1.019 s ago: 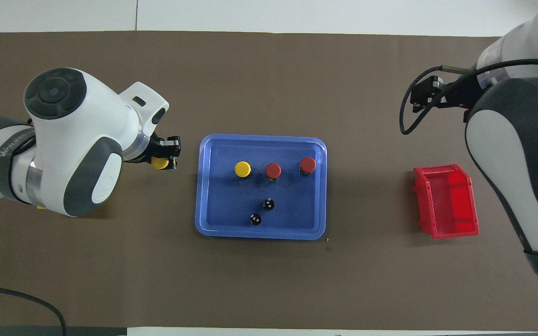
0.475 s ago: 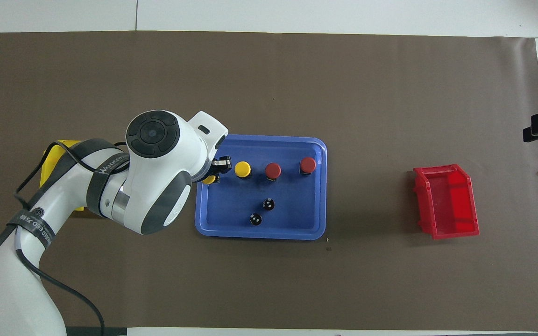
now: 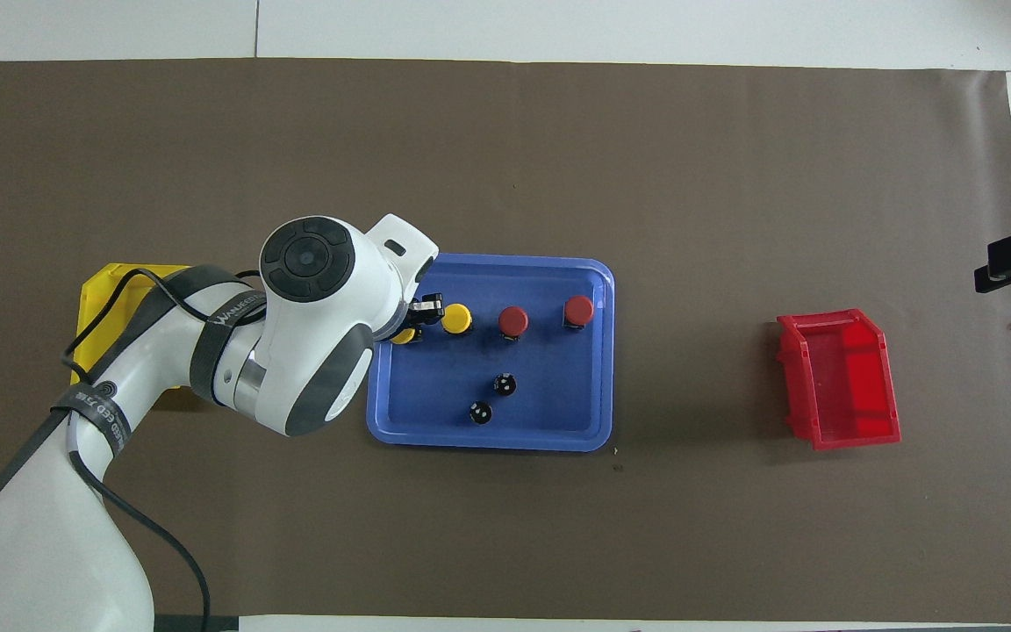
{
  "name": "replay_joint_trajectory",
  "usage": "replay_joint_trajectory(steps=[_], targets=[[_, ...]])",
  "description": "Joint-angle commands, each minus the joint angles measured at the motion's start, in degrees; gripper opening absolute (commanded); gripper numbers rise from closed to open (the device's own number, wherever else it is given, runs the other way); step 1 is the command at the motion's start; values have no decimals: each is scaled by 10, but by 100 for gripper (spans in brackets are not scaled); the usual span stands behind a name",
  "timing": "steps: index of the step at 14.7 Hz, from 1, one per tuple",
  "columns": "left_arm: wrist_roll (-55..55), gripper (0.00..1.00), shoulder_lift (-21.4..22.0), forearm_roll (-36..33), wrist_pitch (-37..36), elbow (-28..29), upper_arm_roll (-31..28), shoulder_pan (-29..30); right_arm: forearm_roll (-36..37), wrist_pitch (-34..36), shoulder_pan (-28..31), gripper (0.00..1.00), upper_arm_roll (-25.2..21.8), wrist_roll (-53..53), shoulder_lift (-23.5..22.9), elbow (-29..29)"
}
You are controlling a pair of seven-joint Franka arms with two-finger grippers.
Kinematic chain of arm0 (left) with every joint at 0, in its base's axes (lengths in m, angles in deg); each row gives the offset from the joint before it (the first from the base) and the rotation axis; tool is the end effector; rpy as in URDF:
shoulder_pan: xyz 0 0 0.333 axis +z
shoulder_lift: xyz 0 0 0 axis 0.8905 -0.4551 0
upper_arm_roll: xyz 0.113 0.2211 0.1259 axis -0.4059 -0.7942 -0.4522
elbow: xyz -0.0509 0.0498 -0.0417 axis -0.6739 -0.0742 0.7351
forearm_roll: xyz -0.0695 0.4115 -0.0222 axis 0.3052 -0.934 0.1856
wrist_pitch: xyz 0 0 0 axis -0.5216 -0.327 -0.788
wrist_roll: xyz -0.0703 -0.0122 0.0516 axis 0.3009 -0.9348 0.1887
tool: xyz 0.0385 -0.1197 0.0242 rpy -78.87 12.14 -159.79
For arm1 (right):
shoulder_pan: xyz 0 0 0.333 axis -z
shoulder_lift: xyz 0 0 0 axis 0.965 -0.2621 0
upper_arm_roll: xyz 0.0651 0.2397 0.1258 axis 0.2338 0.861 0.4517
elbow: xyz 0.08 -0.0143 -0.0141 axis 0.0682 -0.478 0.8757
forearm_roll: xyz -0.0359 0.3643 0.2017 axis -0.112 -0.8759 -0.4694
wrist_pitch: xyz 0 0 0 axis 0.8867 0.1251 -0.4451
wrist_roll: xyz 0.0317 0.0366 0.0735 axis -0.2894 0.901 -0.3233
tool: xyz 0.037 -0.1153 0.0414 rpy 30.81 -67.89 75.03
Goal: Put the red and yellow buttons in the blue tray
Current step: 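Place a second yellow button in the tray while the right gripper withdraws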
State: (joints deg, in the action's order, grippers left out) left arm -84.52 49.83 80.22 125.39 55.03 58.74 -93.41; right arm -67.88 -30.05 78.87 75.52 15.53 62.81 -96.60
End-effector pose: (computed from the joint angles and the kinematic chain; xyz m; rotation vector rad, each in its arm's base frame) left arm 0.5077 -0.3407 0.2824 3.1099 0.0825 -0.0433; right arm 0.5607 -0.0722 0.5570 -3.1075 0.2240 0.1892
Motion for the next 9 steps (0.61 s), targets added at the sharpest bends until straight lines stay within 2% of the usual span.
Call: replay_joint_trajectory(steps=[1,4,5,6,9], targets=[[-5,13,-7,10,20,4,-9,-12,3,-6,-7,100,-8,15,22,-25],[-6,16,-8,10,25,2,-9,-13,3,-18,-13,100,-12,25,22,-25],[-6,22,-8,10,24,3,-10,-13,3,-19,-13,100,-11,27,21,-25],[-6,35,-8,10,24,2,-10,-12,3,-19,-14,100,-11,26,21,-25],[-8,45,-8,10,11,-6,-10,-13,2,-17,-14,100,-8,27,22,-24]])
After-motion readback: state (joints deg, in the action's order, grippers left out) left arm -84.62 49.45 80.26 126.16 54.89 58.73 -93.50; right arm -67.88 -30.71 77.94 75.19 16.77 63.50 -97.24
